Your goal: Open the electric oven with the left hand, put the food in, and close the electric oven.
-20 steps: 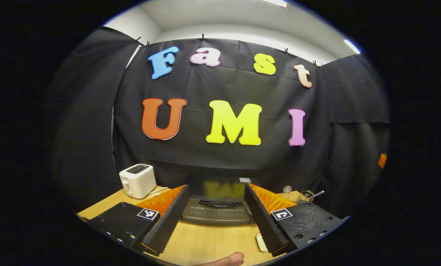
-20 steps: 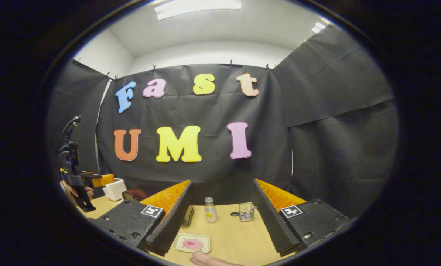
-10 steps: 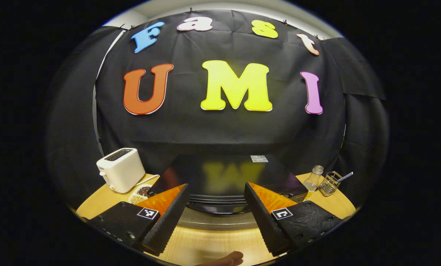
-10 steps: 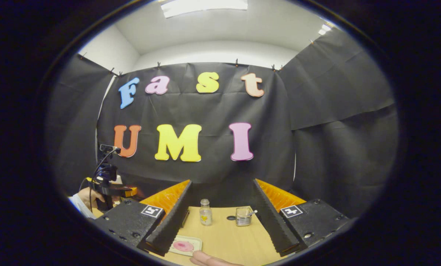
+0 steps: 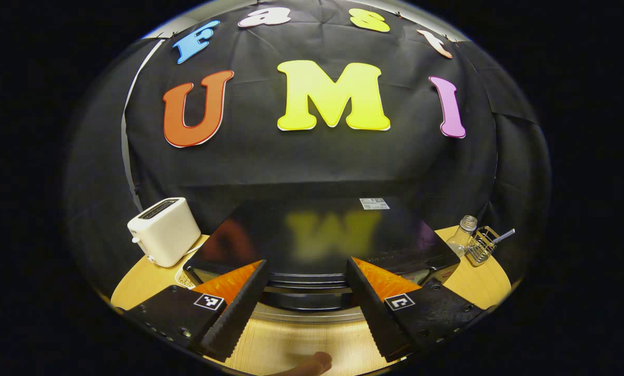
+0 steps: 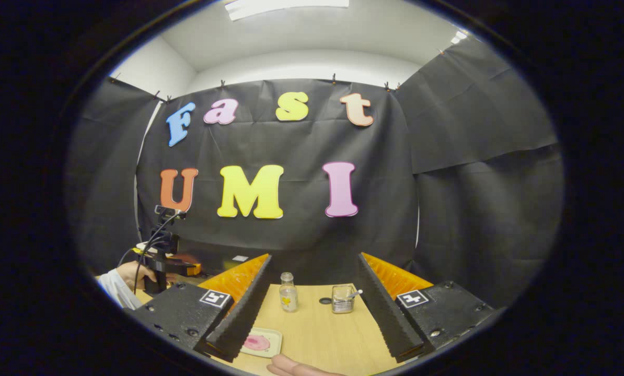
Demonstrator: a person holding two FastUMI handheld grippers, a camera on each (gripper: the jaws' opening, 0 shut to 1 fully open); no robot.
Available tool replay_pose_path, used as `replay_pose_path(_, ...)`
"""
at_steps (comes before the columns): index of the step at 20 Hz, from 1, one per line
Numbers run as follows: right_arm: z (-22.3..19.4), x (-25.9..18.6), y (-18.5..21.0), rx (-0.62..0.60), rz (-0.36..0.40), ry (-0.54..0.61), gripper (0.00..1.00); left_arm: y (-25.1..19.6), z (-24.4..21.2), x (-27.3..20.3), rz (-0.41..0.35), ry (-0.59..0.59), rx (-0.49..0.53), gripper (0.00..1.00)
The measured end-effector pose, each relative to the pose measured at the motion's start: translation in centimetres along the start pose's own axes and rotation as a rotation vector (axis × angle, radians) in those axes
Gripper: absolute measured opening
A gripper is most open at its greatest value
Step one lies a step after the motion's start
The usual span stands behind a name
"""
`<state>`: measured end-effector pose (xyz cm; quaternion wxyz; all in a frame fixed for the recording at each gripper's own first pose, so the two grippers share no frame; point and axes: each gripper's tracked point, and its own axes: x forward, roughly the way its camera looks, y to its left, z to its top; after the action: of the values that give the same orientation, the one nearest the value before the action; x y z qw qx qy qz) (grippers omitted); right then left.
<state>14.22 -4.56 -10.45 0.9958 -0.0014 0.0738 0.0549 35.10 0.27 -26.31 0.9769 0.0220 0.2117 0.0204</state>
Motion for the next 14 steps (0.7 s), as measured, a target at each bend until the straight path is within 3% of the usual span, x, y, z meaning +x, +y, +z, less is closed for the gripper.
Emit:
replay_pose_path(4, 0.2, -1.1, -0.4, -0.008, -0.006, 0.008, 1.00, 0.0, -1.0, -0.6, -0.006, 0.031, -0.022, 0.96)
replay_pose_path(14, 1.0, -3.6, -0.1, -0.038, -0.008, -0.005, 1.00, -0.1, -3.0, -4.7, -0.022, -0.043, -0.048, 0.96)
